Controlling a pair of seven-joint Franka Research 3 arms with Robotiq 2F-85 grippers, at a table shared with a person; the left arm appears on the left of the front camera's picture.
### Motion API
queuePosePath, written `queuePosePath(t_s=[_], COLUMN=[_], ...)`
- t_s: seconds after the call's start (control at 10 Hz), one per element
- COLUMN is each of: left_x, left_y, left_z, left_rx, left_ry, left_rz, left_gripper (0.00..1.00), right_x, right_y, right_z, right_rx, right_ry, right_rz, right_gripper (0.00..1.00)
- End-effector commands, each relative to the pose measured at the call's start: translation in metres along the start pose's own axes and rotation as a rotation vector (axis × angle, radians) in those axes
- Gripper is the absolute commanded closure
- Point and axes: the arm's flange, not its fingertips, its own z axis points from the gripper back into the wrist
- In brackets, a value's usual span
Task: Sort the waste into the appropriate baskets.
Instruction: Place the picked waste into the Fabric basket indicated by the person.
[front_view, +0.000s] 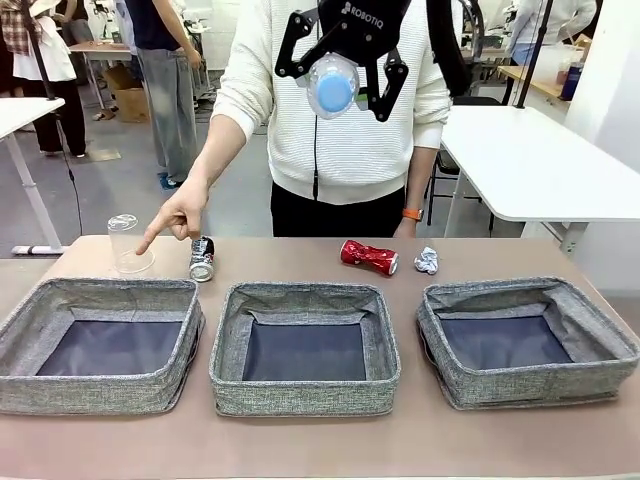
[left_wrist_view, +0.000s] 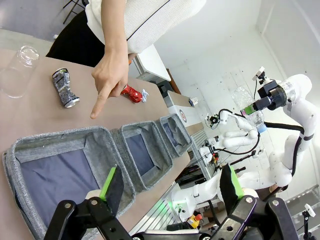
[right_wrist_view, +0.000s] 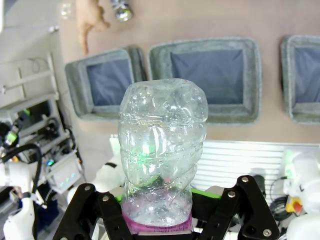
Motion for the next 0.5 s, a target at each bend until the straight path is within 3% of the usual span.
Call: queuePosePath(t_s=[0.0, 0.2, 0.3, 0.4], left_x=[0.001, 0.001, 0.001, 0.001], left_y=[-0.001, -0.001, -0.001, -0.001], left_z=[-0.001, -0.001, -0.001, -0.001], left_rx=[-0.017, -0.017, -0.017, -0.017], left_ry=[-0.013, -0.013, -0.013, -0.013], left_rz=[-0.021, -0.021, -0.021, -0.021], left_gripper=[0.0, 0.0, 0.0, 0.0], right_x=[-0.001, 0.0, 0.011, 0.033], right_y=[-0.003, 0.0, 0.017, 0.063], right_z=[0.001, 0.0, -0.017, -0.051], right_rx=[-0.008, 0.0, -0.036, -0.045], right_ry=[-0.003, 0.0, 0.021, 0.047], right_rz=[0.023, 0.0, 0.129, 0.349], right_gripper=[1.0, 1.0, 1.0, 1.0])
